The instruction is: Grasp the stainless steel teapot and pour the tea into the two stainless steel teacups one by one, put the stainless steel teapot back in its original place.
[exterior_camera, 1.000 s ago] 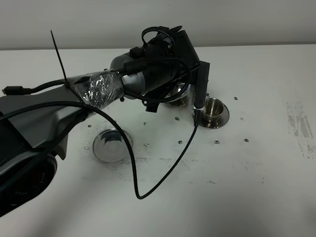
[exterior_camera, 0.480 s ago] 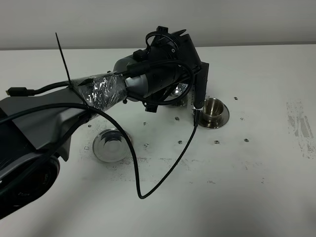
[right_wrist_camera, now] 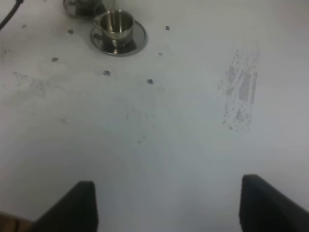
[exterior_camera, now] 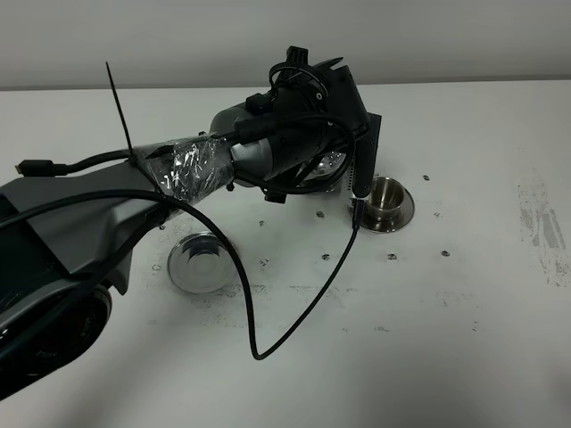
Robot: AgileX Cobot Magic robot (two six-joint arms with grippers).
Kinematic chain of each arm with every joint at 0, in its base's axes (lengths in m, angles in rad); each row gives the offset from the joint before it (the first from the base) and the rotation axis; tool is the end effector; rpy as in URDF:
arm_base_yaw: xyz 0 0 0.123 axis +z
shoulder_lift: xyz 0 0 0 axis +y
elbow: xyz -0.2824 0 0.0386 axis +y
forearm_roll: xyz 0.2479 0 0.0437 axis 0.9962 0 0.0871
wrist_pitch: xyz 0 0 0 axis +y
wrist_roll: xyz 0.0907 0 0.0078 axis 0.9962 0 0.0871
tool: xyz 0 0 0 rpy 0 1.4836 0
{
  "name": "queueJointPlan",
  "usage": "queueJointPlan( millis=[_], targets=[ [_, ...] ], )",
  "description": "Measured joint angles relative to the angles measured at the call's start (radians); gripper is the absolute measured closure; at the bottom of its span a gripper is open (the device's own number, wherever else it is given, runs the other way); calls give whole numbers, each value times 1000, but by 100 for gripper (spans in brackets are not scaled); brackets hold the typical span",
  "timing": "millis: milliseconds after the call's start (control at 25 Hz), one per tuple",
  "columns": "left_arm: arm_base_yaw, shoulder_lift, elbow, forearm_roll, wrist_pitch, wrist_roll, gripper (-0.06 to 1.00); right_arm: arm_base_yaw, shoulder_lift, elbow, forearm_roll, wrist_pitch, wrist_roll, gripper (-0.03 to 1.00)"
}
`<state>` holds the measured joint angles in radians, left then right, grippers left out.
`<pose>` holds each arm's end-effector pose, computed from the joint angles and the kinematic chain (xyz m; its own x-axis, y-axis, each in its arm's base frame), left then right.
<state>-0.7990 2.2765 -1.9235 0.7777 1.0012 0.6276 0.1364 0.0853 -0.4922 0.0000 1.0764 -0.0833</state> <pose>0.3825 -0.3159 0.2026 0.0791 0.9578 0.2765 0.7322 -0.2441 0.6358 0.0082 0.0011 0.2736 -0.5316 -0.1570 -0.8323 -0.1808 0.9811 -0.0695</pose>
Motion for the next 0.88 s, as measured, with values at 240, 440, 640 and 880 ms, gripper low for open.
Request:
queueJointPlan(
  millis=[240,440,640,880],
  targets=[
    [-6,17,0,19,-3,-1,77,0,0,0,6,0,0,38],
    [-9,22,0,21,-6,-1,77,0,0,0,0,0,0,38],
    [-16,25,0,56,-6,-1,77,0,0,0,0,0,0,38],
    [-20,25,0,66,-7,-1,77,0,0,0,0,0,0,38]
  ],
)
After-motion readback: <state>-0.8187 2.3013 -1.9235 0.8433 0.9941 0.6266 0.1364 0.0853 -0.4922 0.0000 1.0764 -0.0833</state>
